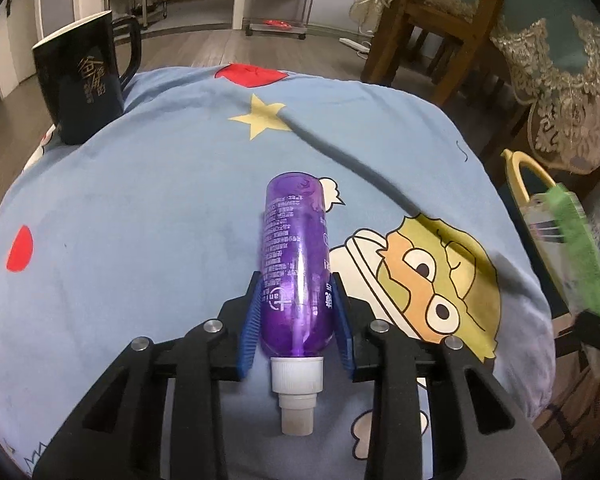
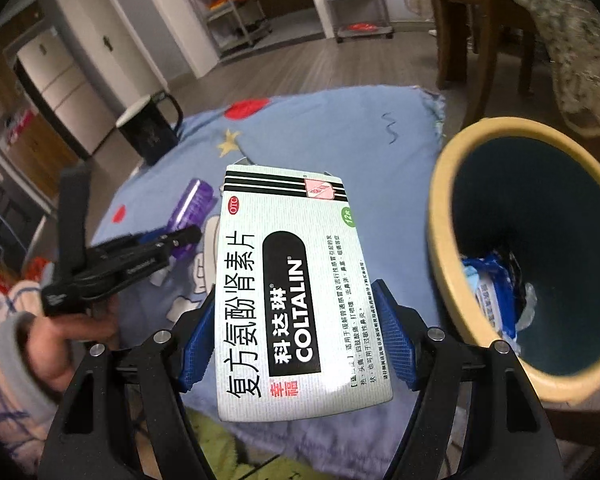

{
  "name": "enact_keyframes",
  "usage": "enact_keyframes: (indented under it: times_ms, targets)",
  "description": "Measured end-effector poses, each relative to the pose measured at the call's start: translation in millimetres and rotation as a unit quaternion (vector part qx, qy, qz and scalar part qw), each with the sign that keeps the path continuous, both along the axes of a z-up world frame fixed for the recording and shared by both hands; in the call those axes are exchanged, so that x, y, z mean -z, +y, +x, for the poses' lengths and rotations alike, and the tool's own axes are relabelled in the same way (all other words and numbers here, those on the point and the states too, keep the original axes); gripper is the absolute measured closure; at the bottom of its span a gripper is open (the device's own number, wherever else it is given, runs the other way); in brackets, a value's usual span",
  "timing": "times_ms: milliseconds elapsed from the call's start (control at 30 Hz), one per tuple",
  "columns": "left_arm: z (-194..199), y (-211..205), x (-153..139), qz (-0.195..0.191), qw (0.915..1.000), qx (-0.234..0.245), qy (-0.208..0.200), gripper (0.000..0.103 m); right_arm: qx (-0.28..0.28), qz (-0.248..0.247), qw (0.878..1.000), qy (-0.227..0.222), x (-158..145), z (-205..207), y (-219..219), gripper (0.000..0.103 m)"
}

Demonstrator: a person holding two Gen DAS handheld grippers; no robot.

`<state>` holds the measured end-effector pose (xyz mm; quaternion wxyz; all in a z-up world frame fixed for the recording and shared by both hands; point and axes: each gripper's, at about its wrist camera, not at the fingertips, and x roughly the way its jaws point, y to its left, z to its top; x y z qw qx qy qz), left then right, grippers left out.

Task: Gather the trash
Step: 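Carry the medicine box and purple bottle over the bin with both tools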

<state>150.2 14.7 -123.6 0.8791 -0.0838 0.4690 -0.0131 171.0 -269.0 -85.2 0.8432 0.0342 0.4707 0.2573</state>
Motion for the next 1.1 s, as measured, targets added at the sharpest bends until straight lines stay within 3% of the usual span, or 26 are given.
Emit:
enact_keyframes:
  times_ms: [333, 600, 1100]
  targets:
    - [-18, -7, -5, -0.028, 0.9995, 0.017, 0.006, 0.072, 0.042, 0.031, 0.998, -0.038, -35, -27, -45, 0.03]
    - [-35, -27, -28, -0.03, 0.9981, 0.053, -0.011, 0.072, 0.124, 0.079, 0.989, -0.034, -31, -23, -90, 0.03]
    - [-9, -128, -71, -0.054, 0.984, 0.169, -0.013, 0.072, 0.253, 0.13, 0.957, -0.049, -33, -22, -143, 0.03]
